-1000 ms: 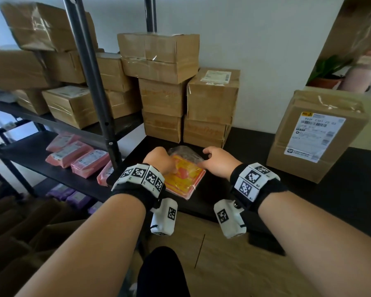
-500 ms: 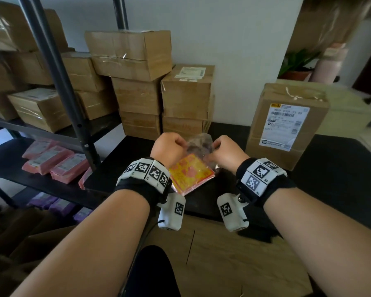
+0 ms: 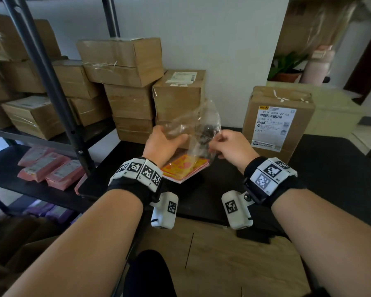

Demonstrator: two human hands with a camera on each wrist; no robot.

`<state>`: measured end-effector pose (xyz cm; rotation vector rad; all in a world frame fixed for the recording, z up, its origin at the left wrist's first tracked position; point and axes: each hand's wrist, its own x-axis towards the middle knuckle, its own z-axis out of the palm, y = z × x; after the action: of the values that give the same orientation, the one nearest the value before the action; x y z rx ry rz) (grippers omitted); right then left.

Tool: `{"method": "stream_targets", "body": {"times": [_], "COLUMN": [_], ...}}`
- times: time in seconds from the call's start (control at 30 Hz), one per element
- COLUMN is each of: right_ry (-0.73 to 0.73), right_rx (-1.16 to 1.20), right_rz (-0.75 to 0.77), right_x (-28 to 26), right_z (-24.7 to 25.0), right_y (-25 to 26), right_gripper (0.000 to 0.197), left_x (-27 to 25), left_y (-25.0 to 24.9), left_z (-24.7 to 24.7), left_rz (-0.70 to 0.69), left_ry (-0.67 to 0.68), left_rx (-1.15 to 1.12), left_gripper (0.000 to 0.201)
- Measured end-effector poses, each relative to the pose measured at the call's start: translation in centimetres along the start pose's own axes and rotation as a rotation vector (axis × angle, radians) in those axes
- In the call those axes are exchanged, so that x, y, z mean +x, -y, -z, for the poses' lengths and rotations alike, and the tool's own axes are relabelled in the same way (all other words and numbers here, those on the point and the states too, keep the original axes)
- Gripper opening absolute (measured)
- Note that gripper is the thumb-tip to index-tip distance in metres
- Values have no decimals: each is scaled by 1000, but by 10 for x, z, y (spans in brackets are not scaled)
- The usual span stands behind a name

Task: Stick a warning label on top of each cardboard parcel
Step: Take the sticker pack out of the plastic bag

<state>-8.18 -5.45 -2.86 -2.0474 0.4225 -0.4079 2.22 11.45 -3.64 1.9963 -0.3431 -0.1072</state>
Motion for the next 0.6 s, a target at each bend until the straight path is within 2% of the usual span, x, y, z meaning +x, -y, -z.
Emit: {"method": "stream_targets", "body": {"times": [0.07,0.17,0.2,0.27,0.3,0.37,0.43,0.5,0.53,0.6], "right_ry": [-40,-101,-117,-133,-135,-140,-148,-171,-189,-213], "right_rx": [66,155,190,240,255,278,291,293,286,263], "right_rz": [1,-2,-8,-23,-32,-47,-55,-46,-36,-22], "right_x": [2,5,5,6,7,7,7,6,5,5], "right_z": [4,12,14,18,19,20,21,22,23,26], "right_y": [6,15,18,23,24,26,26,25,24,24], "right_gripper": [6,11,13,12,11,14,14,11,11,11], "left_x": [2,-5,-5,-11,-14,-19,-20,-18,-18,-17], "left_y": [3,-4,-5,-12,-14,-19,-20,-18,-18,-18], "left_z": [7,15,17,20,20,20,18,15,14,14], "left_rz": [96,168,174,143,107,26,-49,-74,-83,-114], "left_ry": [31,217,282,427,502,573,488,363,325,252], "left_rx": [-147,-153,-126,-43,24,165,227,177,144,125], "left_gripper": [107,84,88,100,99,75,49,27,22,25]}}
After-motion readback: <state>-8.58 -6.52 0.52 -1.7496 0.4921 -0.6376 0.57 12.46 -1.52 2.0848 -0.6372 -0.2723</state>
